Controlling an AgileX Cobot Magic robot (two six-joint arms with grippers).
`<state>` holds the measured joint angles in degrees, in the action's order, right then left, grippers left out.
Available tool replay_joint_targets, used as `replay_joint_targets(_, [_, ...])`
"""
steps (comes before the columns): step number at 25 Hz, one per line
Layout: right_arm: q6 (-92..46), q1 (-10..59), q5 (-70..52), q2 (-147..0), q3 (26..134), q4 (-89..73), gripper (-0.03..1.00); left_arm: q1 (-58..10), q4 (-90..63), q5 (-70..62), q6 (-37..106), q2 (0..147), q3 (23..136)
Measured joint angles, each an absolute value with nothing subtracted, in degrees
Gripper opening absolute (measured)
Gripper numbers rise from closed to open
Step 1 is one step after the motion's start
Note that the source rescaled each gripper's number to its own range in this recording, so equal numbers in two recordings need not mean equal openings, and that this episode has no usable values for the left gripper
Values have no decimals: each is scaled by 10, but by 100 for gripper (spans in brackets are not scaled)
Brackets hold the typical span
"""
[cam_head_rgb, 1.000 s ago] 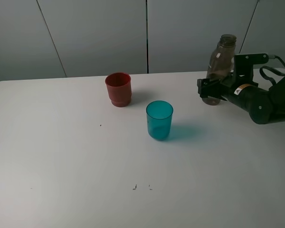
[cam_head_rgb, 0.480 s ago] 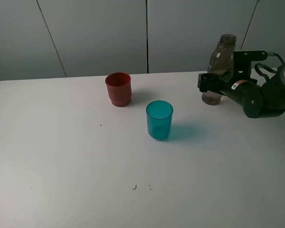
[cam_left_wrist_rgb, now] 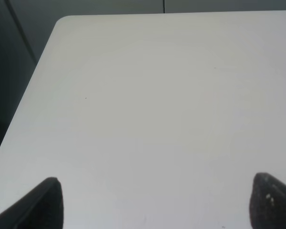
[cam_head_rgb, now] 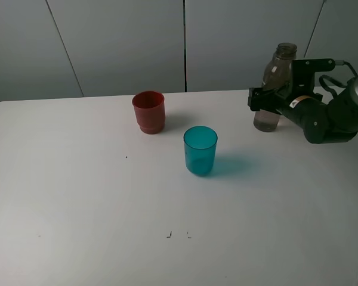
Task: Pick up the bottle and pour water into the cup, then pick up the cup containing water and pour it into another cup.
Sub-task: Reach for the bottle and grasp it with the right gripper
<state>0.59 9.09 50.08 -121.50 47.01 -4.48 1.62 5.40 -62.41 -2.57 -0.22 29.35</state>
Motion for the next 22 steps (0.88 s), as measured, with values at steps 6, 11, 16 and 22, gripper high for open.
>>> replay_joint_targets(6, [6, 85, 497, -1215, 470, -52, 100, 16, 54, -624, -26, -2, 294])
replay_joint_targets(11, [9, 83, 494, -1219, 471, -52, 100, 16, 54, -624, -26, -2, 294])
replay_joint_targets(16, [21, 82, 494, -1226, 476, -43, 100, 16, 54, -624, -26, -2, 294])
replay_joint_targets(22, [23, 82, 491, -1226, 489, -7, 93, 16, 54, -624, -26, -2, 294])
